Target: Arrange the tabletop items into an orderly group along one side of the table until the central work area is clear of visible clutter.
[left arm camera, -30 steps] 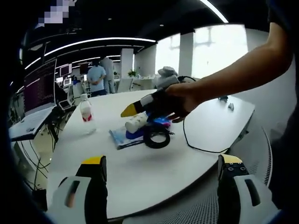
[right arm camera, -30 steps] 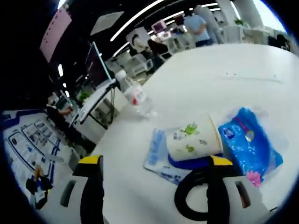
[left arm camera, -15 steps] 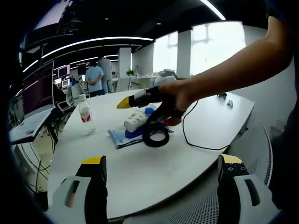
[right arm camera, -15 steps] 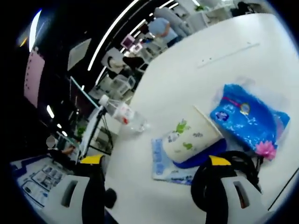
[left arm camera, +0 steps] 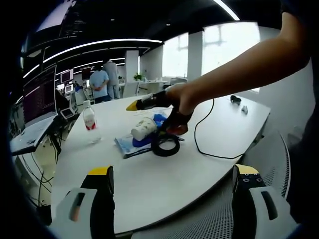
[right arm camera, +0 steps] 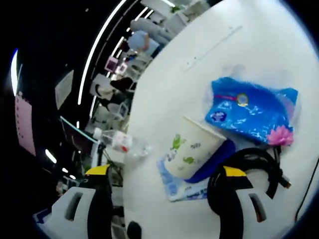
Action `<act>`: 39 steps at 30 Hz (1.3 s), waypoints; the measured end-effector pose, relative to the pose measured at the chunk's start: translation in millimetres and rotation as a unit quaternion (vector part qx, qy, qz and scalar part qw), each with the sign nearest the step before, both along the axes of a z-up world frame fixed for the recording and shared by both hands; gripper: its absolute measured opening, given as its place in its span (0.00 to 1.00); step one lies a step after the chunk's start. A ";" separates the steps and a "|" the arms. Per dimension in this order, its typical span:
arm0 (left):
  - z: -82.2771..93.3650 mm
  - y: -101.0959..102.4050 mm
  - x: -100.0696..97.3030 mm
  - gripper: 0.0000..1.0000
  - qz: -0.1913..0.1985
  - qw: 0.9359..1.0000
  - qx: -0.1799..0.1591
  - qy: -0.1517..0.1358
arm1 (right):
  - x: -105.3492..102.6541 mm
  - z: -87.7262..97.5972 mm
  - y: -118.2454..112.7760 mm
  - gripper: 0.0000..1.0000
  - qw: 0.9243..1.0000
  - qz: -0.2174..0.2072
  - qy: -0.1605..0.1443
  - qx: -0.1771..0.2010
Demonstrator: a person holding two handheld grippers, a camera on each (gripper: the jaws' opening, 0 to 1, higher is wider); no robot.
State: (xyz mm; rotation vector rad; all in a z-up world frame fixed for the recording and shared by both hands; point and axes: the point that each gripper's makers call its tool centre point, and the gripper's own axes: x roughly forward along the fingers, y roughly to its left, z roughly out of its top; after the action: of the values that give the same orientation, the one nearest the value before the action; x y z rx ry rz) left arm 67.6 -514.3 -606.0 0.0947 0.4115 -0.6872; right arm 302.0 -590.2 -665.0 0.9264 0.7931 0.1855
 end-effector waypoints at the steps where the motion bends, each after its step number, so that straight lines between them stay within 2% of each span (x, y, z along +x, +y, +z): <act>1: 0.1 0.0 0.1 0.99 0.000 1.000 -0.001 0.000 | 1.6 0.4 -0.3 0.87 1.000 -0.009 0.003 0.006; 4: 0.2 0.9 0.6 0.99 0.002 1.000 -0.001 -0.001 | 4.5 -2.4 -3.4 0.86 0.999 -0.028 0.014 0.007; 7: 0.0 -0.9 0.5 0.99 -0.001 1.000 0.003 -0.003 | 7.2 -5.6 -4.7 0.84 0.997 -0.055 0.034 0.028; 11: -5.2 -3.8 -3.0 0.99 -0.015 1.000 0.027 -0.003 | 15.2 -6.5 -7.6 0.87 0.994 -0.081 0.054 0.044; 13: -5.2 -3.8 -3.1 0.99 -0.015 0.999 0.028 -0.005 | 17.5 -6.7 -6.3 0.89 0.994 -0.080 0.060 0.042; 21: -4.8 -1.4 -1.3 0.99 -0.008 1.000 0.024 -0.006 | 18.8 -9.0 -8.2 0.87 0.990 -0.100 0.088 0.043; 25: -4.4 -1.6 -1.3 0.99 -0.007 1.000 0.023 -0.006 | 22.5 -8.4 -9.0 0.86 0.986 -0.112 0.107 0.064; 30: -4.0 -1.3 -0.8 0.99 -0.007 1.000 0.021 -0.008 | 15.7 -3.6 -8.4 0.84 0.984 -0.113 0.113 0.080; 34: -3.8 -0.8 -0.1 0.99 -0.005 1.000 0.020 -0.008 | 12.5 -1.9 -7.7 0.83 0.979 -0.127 0.118 0.107; 37: -3.3 -0.8 0.0 0.99 -0.004 1.000 0.019 -0.009 | 16.8 -1.7 -7.5 0.84 0.981 -0.117 0.115 0.103; 39: -3.2 -0.6 0.1 0.99 -0.004 1.000 0.019 -0.009 | 18.0 -4.7 -9.1 0.83 0.979 -0.124 0.117 0.108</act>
State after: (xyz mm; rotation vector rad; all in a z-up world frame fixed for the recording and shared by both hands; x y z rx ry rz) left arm 67.7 -514.8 -609.3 0.1389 0.4068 -0.6853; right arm 320.0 -599.3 -669.7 1.2595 0.8766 -0.0589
